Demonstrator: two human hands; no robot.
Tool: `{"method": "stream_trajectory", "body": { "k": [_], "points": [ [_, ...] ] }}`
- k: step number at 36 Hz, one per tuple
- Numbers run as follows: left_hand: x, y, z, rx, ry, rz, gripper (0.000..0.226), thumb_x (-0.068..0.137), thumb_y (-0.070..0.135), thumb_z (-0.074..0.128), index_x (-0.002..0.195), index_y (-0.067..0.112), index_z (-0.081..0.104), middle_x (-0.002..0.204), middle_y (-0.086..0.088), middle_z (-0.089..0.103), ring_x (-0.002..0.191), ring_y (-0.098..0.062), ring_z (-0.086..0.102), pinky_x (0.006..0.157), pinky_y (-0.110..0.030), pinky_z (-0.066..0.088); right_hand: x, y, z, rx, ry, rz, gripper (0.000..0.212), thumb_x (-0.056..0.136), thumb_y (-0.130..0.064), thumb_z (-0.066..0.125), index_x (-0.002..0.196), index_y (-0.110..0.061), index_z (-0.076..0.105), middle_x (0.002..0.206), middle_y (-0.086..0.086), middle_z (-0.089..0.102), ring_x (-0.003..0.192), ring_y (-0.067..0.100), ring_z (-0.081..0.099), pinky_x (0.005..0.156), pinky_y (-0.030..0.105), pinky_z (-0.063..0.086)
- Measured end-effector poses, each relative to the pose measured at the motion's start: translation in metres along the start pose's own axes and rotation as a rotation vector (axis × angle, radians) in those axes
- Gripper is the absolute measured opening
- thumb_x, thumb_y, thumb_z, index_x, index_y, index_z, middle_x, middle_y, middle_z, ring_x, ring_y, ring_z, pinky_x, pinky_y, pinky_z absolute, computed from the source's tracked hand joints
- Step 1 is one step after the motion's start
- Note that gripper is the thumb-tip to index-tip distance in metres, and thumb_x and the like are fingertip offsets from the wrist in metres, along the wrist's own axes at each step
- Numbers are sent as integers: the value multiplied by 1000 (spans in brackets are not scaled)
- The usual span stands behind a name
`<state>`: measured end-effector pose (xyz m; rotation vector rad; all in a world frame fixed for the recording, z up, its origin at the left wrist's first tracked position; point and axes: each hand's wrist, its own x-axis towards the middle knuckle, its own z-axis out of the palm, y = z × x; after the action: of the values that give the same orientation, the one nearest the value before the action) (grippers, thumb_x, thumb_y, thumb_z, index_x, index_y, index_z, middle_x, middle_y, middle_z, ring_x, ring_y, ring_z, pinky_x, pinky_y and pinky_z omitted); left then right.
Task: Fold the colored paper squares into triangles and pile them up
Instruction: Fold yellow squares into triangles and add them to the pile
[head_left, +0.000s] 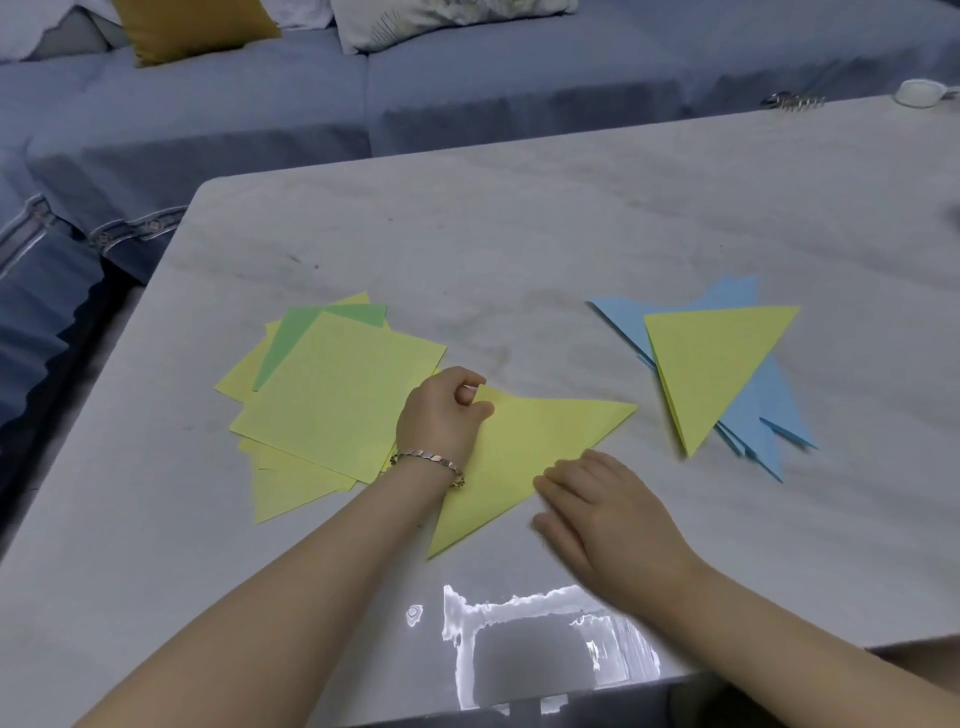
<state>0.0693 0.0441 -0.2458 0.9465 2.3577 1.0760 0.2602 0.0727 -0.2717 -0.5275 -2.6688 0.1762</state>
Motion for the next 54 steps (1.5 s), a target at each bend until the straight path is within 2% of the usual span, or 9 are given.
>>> {"method": "stream_trajectory", "body": {
  "k": [14,18,26,41,44,46,49,52,54],
  "points": [
    [-1,0,0,1,10,7,23,76,9,70,97,15,67,67,14,50,74,-14,52,77,-29,47,7,64,-9,-140,96,305,41,89,-27,37,76,0,66,73,11,59,71,32,58,85,36,35],
    [-1,1,0,4,11,-3,23,76,9,70,98,15,66,68,12,51,75,-14,52,77,-27,46,7,46,-5,-213,91,343,41,86,-30,38,76,-1,64,79,12,60,89,32,61,90,40,34],
    [0,3,-2,30,1,-12,23,76,10,70,98,15,66,63,13,47,75,-15,50,73,-25,43,-4,-23,14,50,-12,-84,42,89,-36,44,100,-3,67,102,9,65,100,23,50,93,33,34],
    [-1,4,-5,-10,-15,-32,21,75,8,69,96,13,66,64,12,49,72,-15,51,63,-15,38,-5,-68,25,262,-143,-243,36,91,-46,41,103,-20,64,110,-4,62,105,16,48,99,29,29],
    [-3,4,-8,-126,14,-70,17,76,6,69,90,14,65,65,9,49,62,-8,50,58,-10,38,-6,-53,12,446,-63,-42,33,96,-40,37,98,-18,62,112,-2,58,104,14,48,94,21,32],
    [-6,7,-14,-262,68,-103,16,77,3,68,84,16,61,66,6,51,57,-2,49,50,-4,37,-5,-44,-3,547,51,310,27,89,-38,47,103,-18,58,111,-5,52,102,7,47,91,10,32],
    [-16,15,-19,-441,160,-110,16,78,1,66,80,14,57,63,4,51,50,5,50,50,-1,37,4,-30,-25,878,51,839,50,84,-34,63,128,-23,41,116,-8,47,101,0,49,84,9,38],
    [-27,25,-18,-522,180,-98,23,80,4,65,73,22,54,63,5,53,50,8,51,59,-11,43,18,-12,-38,1222,-22,1002,64,80,-32,66,134,-12,39,106,0,68,94,13,65,86,24,50],
    [-35,34,-15,-567,128,-113,23,81,5,65,74,23,53,64,5,54,56,0,53,64,-23,46,25,-8,-44,1248,22,1008,49,81,-25,67,125,-10,49,89,3,73,79,12,68,78,23,54]
  ]
}}
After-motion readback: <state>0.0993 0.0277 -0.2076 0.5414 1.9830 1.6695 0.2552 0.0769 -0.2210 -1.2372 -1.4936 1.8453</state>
